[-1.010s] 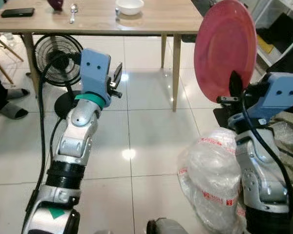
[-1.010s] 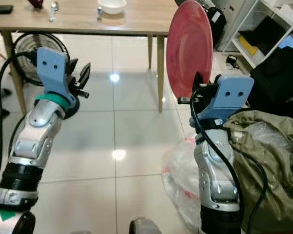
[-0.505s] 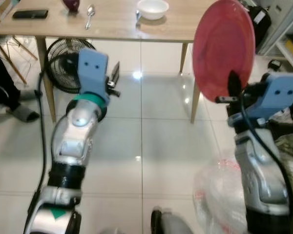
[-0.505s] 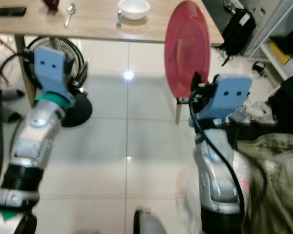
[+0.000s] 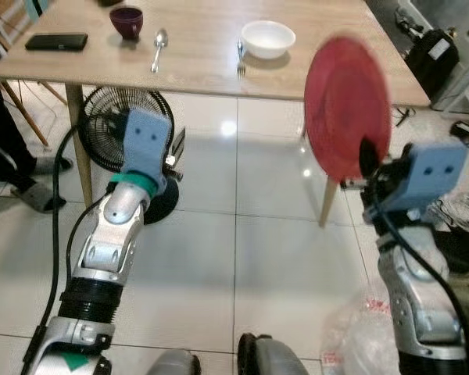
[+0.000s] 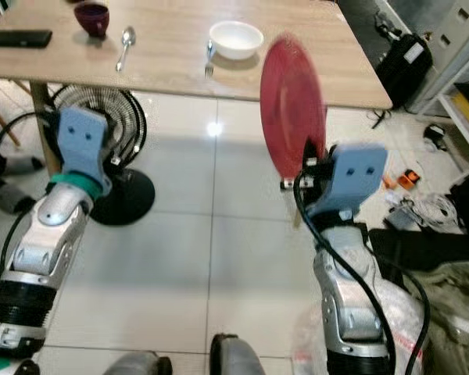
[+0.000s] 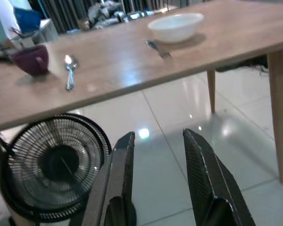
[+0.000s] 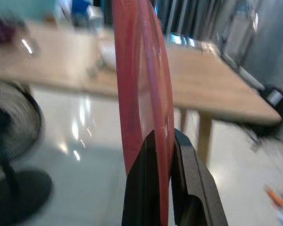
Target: Setting the table
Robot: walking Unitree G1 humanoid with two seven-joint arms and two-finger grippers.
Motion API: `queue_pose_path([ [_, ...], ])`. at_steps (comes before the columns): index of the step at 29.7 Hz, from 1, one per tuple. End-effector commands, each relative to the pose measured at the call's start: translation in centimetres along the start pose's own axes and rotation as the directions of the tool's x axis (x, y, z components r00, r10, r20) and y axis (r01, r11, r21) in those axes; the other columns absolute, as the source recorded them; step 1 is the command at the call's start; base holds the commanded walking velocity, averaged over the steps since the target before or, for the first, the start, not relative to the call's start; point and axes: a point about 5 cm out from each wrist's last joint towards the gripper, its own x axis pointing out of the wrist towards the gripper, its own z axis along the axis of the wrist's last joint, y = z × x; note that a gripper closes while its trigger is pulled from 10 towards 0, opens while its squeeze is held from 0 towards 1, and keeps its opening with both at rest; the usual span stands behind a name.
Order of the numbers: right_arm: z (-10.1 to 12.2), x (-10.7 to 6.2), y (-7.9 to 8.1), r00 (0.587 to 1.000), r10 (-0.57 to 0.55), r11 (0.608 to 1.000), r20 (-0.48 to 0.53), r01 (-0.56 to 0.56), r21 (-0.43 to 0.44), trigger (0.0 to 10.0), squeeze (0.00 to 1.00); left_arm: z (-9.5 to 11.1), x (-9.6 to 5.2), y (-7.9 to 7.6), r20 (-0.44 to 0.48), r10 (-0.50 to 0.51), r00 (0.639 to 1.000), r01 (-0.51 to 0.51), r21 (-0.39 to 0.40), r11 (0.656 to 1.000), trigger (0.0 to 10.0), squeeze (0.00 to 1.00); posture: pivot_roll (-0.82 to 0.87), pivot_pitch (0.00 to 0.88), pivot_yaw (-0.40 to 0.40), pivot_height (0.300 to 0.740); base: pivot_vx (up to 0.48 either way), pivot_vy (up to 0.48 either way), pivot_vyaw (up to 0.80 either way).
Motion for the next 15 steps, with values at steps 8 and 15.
queue_pose_path([
  [8, -1.1, -0.4, -0.3, 0.999, -0.039, 0.999, -0.012, 0.039, -0.02, 10.0, 0.0, -0.9, -0.6, -0.2, -0.017, -0.026, 1.0, 0.027, 0.042, 0.999, 10.0, 0.0, 0.04, 0.031, 0.015, 0.74, 0.48, 0.0, 0.0],
  [15, -0.6, -0.3, -0.3, 0.999, -0.042, 0.999, 0.015, 0.042, -0.012, 10.0, 0.0, -0.5, -0.2, -0.2, 0.008, -0.032, 0.999, 0.032, 0.046, 0.998, 10.0, 0.0, 0.05, 0.027, 0.015, 0.74, 0.48, 0.0, 0.0],
])
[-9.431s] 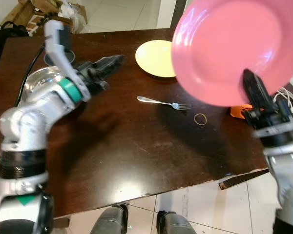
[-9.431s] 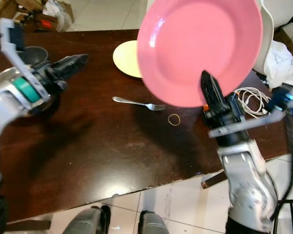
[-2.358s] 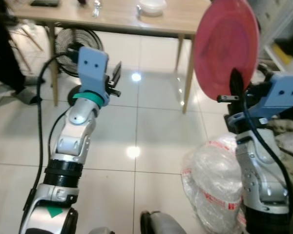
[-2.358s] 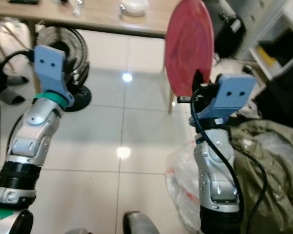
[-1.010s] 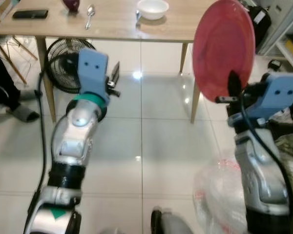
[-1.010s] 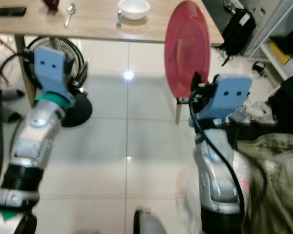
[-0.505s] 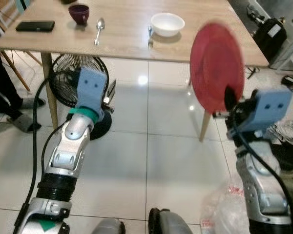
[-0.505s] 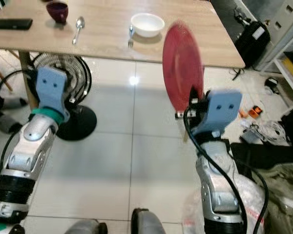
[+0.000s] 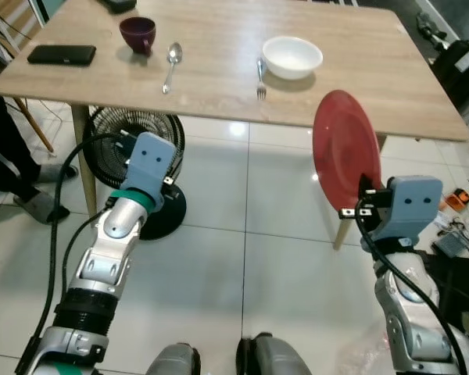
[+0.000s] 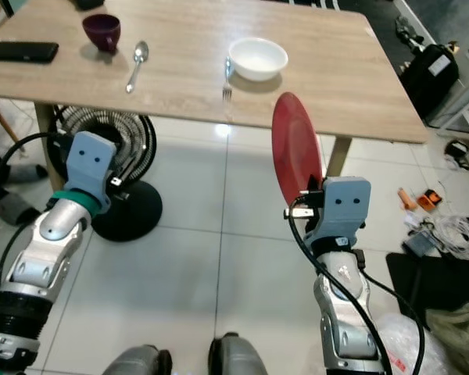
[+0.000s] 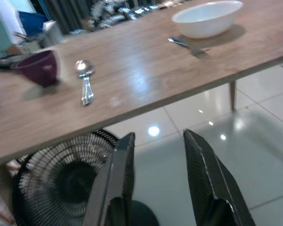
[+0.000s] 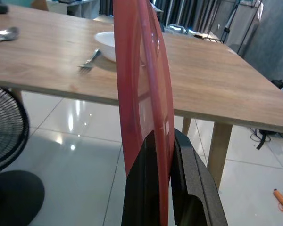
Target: Setting the table
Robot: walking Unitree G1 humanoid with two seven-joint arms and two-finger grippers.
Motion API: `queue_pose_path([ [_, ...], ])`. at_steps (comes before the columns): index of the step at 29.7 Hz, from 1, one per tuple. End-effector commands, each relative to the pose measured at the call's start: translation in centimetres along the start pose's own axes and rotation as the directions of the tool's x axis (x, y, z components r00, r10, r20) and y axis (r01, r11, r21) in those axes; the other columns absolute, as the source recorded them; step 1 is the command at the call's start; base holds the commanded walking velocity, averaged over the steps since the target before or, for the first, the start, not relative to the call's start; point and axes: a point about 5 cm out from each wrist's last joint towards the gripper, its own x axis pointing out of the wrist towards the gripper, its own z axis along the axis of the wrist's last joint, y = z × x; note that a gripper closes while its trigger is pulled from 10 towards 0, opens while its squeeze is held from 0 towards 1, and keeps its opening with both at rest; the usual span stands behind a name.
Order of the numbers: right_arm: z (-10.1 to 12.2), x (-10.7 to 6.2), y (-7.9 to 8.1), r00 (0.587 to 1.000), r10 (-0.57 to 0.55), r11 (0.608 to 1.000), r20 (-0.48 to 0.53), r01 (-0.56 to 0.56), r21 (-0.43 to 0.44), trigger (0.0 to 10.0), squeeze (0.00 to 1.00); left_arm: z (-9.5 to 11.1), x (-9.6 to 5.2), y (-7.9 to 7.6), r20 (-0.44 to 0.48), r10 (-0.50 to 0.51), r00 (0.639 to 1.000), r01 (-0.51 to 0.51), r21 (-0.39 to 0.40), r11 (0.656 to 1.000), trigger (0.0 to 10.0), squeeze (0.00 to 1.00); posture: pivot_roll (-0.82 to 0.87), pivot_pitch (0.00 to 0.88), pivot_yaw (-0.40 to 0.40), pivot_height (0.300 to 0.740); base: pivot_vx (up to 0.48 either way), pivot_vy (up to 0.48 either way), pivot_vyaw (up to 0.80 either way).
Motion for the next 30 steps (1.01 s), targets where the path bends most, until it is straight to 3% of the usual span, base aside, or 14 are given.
queue_pose_path([
  [1, 0.3, 0.1, -0.3, 1.0, -0.018, 1.0, 0.024, 0.018, -0.001, 10.0, 0.0, -0.2, 0.0, -0.3, -0.003, -0.016, 1.0, 0.016, 0.012, 1.0, 10.0, 0.0, 0.05, 0.027, 0.015, 0.74, 0.48, 0.0, 0.0],
  [7, 0.8, 0.4, -0.6, 0.998, -0.038, 0.999, 0.056, 0.037, 0.017, 10.0, 0.0, 0.4, 0.2, -0.3, 0.026, -0.018, 0.999, 0.017, 0.024, 1.0, 10.0, 0.0, 0.05, 0.021, 0.014, 0.74, 0.48, 0.0, 0.0],
  [8, 1.2, 0.5, -1.1, 0.993, -0.091, 0.993, 0.079, 0.084, 0.084, 10.0, 0.0, 1.0, 0.3, -0.3, 0.058, -0.025, 0.998, 0.023, 0.042, 0.999, 10.0, 0.0, 0.05, 0.02, 0.013, 0.74, 0.48, 0.0, 0.0],
  [9, 1.2, 0.5, -1.1, 0.993, -0.091, 0.993, 0.079, 0.084, 0.084, 10.0, 0.0, 1.0, 0.3, -0.3, 0.058, -0.025, 0.998, 0.023, 0.042, 0.999, 10.0, 0.0, 0.05, 0.02, 0.013, 0.74, 0.48, 0.0, 0.0],
  [12, 2.7, 0.8, -3.0, 0.959, -0.253, 0.925, 0.129, 0.2, 0.324, 10.0, 0.0, 2.4, 0.7, -0.2, 0.122, -0.033, 0.992, 0.024, 0.074, 0.997, 10.0, 0.0, 0.05, 0.016, 0.013, 0.74, 0.48, 0.0, 0.0],
  [17, 4.0, 1.0, -3.6, 0.947, -0.273, 0.897, 0.171, 0.187, 0.401, 10.0, 0.0, 3.4, 1.0, -0.1, 0.158, -0.034, 0.987, 0.022, 0.079, 0.997, 10.0, 0.0, 0.05, 0.014, 0.014, 0.74, 0.48, 0.0, 0.0],
  [18, 4.6, 1.2, -3.4, 0.952, -0.246, 0.879, 0.181, 0.14, 0.456, 10.0, 0.0, 3.7, 1.1, -0.2, 0.172, -0.043, 0.984, 0.028, 0.086, 0.996, 10.0, 0.0, 0.05, 0.011, 0.014, 0.74, 0.48, 0.0, 0.0],
  [22, 4.7, 1.2, -3.3, 0.953, -0.239, 0.874, 0.183, 0.129, 0.468, 10.0, 0.0, 3.7, 1.1, -0.2, 0.174, -0.045, 0.984, 0.03, 0.088, 0.996, 10.0, 0.0, 0.05, 0.011, 0.014, 0.74, 0.48, 0.0, 0.0],
  [23, 5.1, 1.1, -1.7, 0.973, -0.119, 0.819, 0.198, -0.016, 0.574, 10.0, 0.0, 3.6, 1.0, -0.4, 0.174, -0.047, 0.984, 0.032, 0.088, 0.996, 10.0, 0.0, 0.05, 0.011, 0.012, 0.74, 0.48, 0.0, 0.0],
  [25, 5.7, 0.7, -0.2, 0.971, -0.022, 0.757, 0.238, -0.139, 0.639, 10.0, 0.0, 3.5, 0.9, -0.6, 0.173, -0.05, 0.984, 0.035, 0.088, 0.995, 10.0, 0.0, 0.05, 0.011, 0.012, 0.74, 0.48, 0.0, 0.0],
  [30, 6.3, 0.5, 0.5, 0.963, 0.016, 0.728, 0.269, -0.196, 0.657, 10.0, 0.0, 3.5, 0.9, -0.7, 0.172, -0.052, 0.984, 0.037, 0.089, 0.995, 10.0, 0.0, 0.05, 0.014, 0.01, 0.74, 0.48, 0.0, 0.0],
])
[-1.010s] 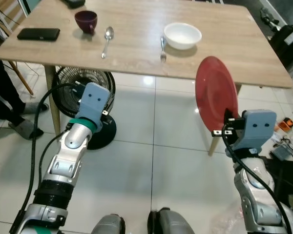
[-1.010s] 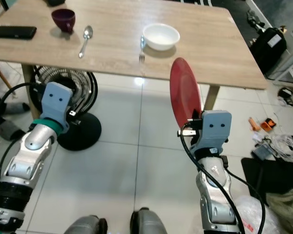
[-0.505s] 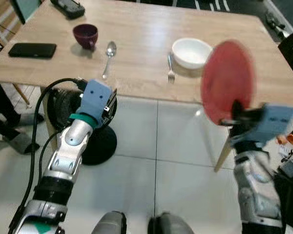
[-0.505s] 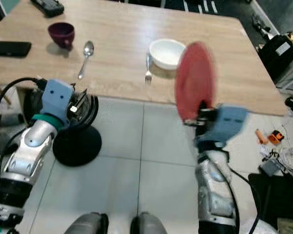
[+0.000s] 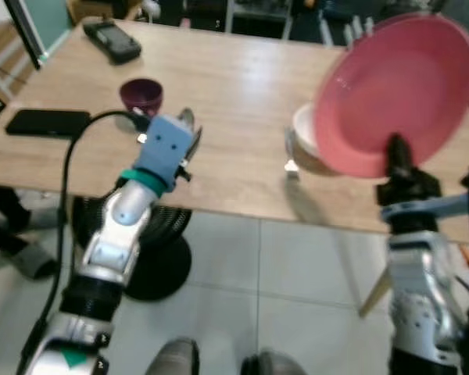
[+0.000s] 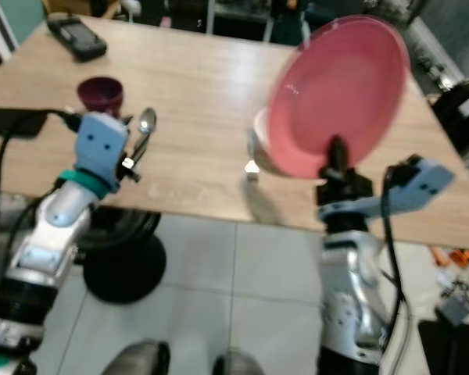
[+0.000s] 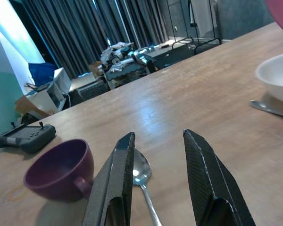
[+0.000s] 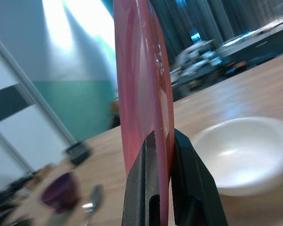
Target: Setting the table
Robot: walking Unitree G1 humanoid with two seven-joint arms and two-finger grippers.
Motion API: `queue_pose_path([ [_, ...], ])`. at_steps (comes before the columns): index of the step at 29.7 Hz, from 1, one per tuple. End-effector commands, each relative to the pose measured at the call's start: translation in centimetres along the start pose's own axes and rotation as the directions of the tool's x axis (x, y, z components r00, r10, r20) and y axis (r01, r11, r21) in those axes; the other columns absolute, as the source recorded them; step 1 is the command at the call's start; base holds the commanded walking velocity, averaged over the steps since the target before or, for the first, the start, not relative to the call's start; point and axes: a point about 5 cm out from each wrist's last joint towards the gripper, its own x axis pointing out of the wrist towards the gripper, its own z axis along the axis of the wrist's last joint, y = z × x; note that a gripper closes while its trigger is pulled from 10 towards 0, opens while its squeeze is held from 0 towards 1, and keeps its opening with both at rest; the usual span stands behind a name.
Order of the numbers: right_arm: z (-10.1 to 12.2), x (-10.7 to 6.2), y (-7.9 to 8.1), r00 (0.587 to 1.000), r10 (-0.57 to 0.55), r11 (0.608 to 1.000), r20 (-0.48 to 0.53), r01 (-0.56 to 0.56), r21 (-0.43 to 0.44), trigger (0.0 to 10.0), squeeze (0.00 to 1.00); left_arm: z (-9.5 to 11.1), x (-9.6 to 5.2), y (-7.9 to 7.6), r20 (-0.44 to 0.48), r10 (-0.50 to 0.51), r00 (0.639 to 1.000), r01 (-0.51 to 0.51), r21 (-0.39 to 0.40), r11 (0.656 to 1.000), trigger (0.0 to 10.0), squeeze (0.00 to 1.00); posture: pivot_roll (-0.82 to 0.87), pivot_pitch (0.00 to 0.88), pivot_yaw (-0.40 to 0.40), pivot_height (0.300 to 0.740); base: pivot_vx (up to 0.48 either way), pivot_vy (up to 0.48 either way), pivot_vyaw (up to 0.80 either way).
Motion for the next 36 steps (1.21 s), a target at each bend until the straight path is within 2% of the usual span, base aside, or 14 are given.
queue_pose_path([
  [1, 0.6, -0.1, 0.4, 1.0, 0.022, 0.999, 0.018, -0.022, 0.035, 10.0, 0.0, -0.1, -0.1, -0.6, -0.003, -0.017, 1.0, 0.017, 0.0, 1.0, 10.0, 0.0, 0.05, 0.016, 0.012, 0.74, 0.409, 0.0, 0.0],
  [3, 0.5, 0.0, 1.2, 0.998, 0.067, 0.993, 0.008, -0.068, 0.095, 10.0, 0.0, -0.1, -0.1, -0.6, -0.005, -0.02, 1.0, 0.02, 0.006, 1.0, 10.0, 0.0, 0.05, 0.018, 0.012, 0.74, 0.364, 0.0, 0.0],
  [6, 0.5, 0.1, 1.7, 0.995, 0.096, 0.986, 0.002, -0.095, 0.134, 10.0, 0.0, -0.1, -0.1, -0.7, -0.003, -0.025, 1.0, 0.025, 0.015, 1.0, 10.0, 0.0, 0.05, 0.018, 0.012, 0.74, 0.107, 0.0, 0.0],
  [8, 0.4, -0.1, 2.7, 0.985, 0.175, 0.957, -0.001, -0.169, 0.236, 10.0, 0.0, -0.1, -0.3, -0.8, 0.001, -0.038, 0.999, 0.038, 0.024, 0.999, 10.0, 0.0, 0.05, 0.018, 0.012, 0.74, 0.0, 0.0, 0.0],
  [9, 0.4, -0.1, 2.7, 0.985, 0.175, 0.957, -0.001, -0.169, 0.236, 10.0, 0.0, -0.1, -0.3, -0.8, 0.001, -0.038, 0.999, 0.038, 0.024, 0.999, 10.0, 0.0, 0.05, 0.018, 0.012, 0.74, 0.0, 0.0, 0.0],
  [11, 0.5, -0.4, 3.6, 0.971, 0.239, 0.92, -0.005, -0.225, 0.32, 10.0, 0.0, -0.2, -0.5, -1.1, 0.0, -0.052, 0.999, 0.052, 0.024, 0.998, 10.0, 0.0, 0.05, 0.018, 0.012, 0.74, 0.0, 0.0, 0.0],
  [15, 0.2, -1.0, 4.5, 0.948, 0.317, 0.881, -0.035, -0.281, 0.38, 10.0, 0.0, -0.2, -0.7, -1.3, -0.001, -0.06, 0.998, 0.06, 0.018, 0.998, 10.0, 0.0, 0.05, 0.02, 0.009, 0.74, 0.0, 0.0, 0.0],
  [22, -0.4, -1.4, 4.9, 0.931, 0.353, 0.882, -0.09, -0.299, 0.365, 10.0, 0.0, -0.2, -0.7, -1.4, 0.001, -0.063, 0.998, 0.063, 0.014, 0.998, 10.0, 0.0, 0.05, 0.02, 0.009, 0.74, 0.0, 0.0, 0.0],
  [27, -1.2, -1.4, 4.4, 0.931, 0.323, 0.914, -0.168, -0.261, 0.311, 10.0, 0.0, -0.2, -0.6, -1.4, 0.001, -0.064, 0.998, 0.064, 0.012, 0.998, 10.0, 0.0, 0.05, 0.021, 0.008, 0.74, 0.0, 0.0, 0.0],
  [32, -2.6, -1.7, 3.0, 0.919, 0.245, 0.96, -0.307, -0.186, 0.211, 10.0, 0.0, -0.5, -0.8, -1.5, -0.015, -0.072, 0.997, 0.072, 0.0, 0.997, 10.0, 0.0, 0.05, 0.024, 0.008, 0.74, 0.0, 0.0, 0.0],
  [34, -2.9, -1.8, 2.8, 0.911, 0.234, 0.967, -0.34, -0.181, 0.18, 10.0, 0.0, -0.7, -0.9, -1.5, -0.027, -0.071, 0.997, 0.071, -0.008, 0.997, 10.0, 0.0, 0.05, 0.025, 0.009, 0.74, 0.0, 0.0, 0.0],
  [36, -3.2, -1.9, 2.9, 0.905, 0.235, 0.966, -0.354, -0.178, 0.186, 10.0, 0.0, -0.9, -1.0, -1.5, -0.037, -0.07, 0.997, 0.069, -0.02, 0.997, 10.0, 0.0, 0.05, 0.026, 0.009, 0.74, 0.0, 0.0, 0.0],
])
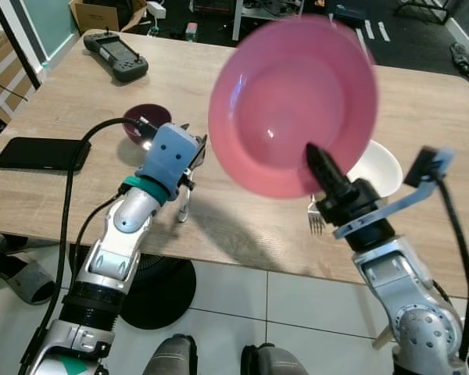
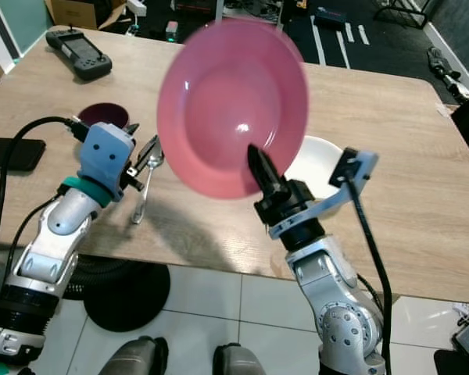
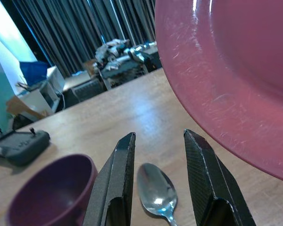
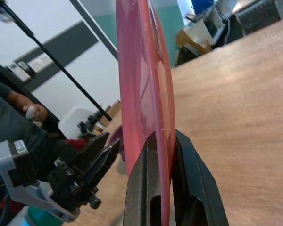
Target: Setting the table
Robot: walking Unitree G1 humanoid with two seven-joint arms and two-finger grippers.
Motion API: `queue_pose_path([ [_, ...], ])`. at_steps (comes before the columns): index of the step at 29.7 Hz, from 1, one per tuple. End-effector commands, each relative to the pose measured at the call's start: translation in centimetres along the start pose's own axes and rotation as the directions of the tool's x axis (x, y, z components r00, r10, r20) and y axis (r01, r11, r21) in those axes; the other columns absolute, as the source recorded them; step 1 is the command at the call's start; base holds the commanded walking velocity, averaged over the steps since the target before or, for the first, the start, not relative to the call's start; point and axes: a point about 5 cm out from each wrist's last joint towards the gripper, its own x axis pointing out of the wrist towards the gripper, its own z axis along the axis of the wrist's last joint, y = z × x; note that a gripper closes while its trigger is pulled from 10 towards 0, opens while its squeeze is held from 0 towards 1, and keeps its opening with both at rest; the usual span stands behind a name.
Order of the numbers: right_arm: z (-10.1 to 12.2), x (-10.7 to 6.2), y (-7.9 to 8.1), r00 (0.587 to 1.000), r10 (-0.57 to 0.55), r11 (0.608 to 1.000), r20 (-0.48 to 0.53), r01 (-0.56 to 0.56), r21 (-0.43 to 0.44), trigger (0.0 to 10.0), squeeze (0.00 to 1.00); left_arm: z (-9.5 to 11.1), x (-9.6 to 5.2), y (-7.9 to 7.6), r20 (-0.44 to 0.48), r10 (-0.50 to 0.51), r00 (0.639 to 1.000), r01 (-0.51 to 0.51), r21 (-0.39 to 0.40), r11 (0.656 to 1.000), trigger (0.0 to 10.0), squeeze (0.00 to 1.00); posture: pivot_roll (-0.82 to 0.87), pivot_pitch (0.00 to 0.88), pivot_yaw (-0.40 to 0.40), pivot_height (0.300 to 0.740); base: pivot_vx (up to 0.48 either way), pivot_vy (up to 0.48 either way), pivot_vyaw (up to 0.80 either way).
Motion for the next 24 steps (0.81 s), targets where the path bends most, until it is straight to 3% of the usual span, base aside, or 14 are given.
queue_pose_path([
  [1, -0.8, 0.1, -0.3, 0.998, -0.039, 0.999, -0.052, 0.039, -0.001, 10.0, 0.0, -0.3, -0.2, -0.3, -0.017, -0.013, 1.0, 0.013, -0.018, 1.0, 10.0, 0.0, 0.05, 0.025, 0.009, 0.74, 0.0, 0.0, 0.0],
  [4, -1.3, 0.1, -0.5, 0.995, -0.062, 0.998, -0.074, 0.062, 0.002, 10.0, 0.0, -0.3, -0.2, -0.3, -0.02, -0.013, 1.0, 0.013, -0.019, 1.0, 10.0, 0.0, 0.05, 0.025, 0.009, 0.74, 0.0, 0.0, 0.0],
  [9, -2.3, 1.0, -2.3, 0.972, -0.208, 0.97, -0.105, 0.219, 0.102, 10.0, 0.0, -0.5, -0.2, -0.4, -0.031, -0.015, 0.999, 0.014, -0.022, 1.0, 10.0, 0.0, 0.07, 0.04, 0.005, 0.74, 0.0, 0.0, 0.0],
  [16, -3.4, 2.4, -2.2, 0.962, -0.234, 0.97, -0.138, 0.241, 0.033, 10.0, 0.0, -0.5, -0.4, -0.7, -0.04, -0.023, 0.999, 0.022, -0.023, 0.999, 10.0, 0.0, 0.08, 0.066, 0.004, 0.74, 0.0, 0.0, 0.0],
  [24, -3.9, 4.9, -1.7, 0.966, -0.213, 0.973, -0.147, 0.223, 0.052, 10.0, 0.0, -0.5, -0.8, -0.5, -0.049, -0.018, 0.999, 0.017, -0.016, 1.0, 10.0, 0.0, 0.11, 0.087, -0.01, 0.74, 0.0, 0.0, 0.0],
])
